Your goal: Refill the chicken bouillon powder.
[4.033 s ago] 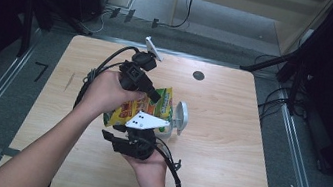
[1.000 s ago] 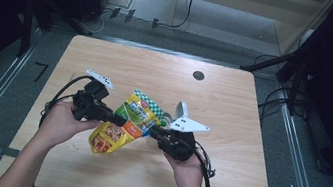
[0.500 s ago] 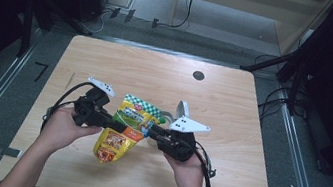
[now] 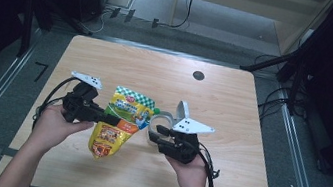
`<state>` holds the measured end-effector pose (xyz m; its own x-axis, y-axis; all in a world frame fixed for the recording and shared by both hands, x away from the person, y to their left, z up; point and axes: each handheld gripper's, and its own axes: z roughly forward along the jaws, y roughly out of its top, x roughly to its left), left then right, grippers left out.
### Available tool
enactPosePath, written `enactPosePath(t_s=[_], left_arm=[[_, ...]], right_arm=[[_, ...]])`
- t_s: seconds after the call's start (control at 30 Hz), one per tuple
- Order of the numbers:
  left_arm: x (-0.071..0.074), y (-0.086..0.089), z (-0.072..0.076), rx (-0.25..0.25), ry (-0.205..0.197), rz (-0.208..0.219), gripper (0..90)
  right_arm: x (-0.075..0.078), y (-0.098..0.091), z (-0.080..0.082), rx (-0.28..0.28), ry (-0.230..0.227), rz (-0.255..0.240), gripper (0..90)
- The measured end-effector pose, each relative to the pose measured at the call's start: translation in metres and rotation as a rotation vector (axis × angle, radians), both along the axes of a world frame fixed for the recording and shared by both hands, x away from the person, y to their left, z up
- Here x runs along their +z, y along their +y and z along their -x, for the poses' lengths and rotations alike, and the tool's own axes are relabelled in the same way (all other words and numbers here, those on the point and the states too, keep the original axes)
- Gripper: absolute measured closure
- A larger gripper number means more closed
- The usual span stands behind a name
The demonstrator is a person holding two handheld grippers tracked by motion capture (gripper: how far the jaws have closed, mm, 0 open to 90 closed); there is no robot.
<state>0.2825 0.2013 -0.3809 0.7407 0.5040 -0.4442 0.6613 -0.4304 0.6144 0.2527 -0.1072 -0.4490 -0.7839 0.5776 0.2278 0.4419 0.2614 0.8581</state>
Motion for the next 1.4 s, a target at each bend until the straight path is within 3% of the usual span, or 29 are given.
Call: enactPosePath(t_s=[0.17,0.37,0.53,0.7,0.9,1.23,1.4], left_arm=[[0.0,0.008,-0.003,0.031,-0.009,0.013,90.0],[-0.002,0.017,-0.011,0.105,-0.046,0.029,90.0],[-0.009,0.017,-0.023,0.175,-0.052,0.046,90.0],[-0.015,0.014,-0.031,0.217,-0.085,0.052,90.0],[-0.023,0.008,-0.04,0.26,-0.118,0.029,90.0],[-0.04,0.0,-0.047,0.275,-0.164,0.022,90.0],[-0.045,0.004,-0.046,0.281,-0.169,0.053,90.0]], right_arm=[[-0.002,-0.003,0.002,0.011,0.016,-0.001,60.8],[-0.001,-0.005,0.005,0.012,0.015,-0.005,60.6],[-0.002,-0.007,0.007,0.014,0.023,0.008,59.9],[-0.003,-0.01,0.009,0.009,0.029,0.015,60.0],[-0.003,-0.014,0.011,-0.005,0.027,0.006,60.0],[-0.005,-0.018,0.012,-0.015,0.036,0.013,60.0],[-0.006,-0.019,0.012,-0.02,0.038,0.016,60.1]])
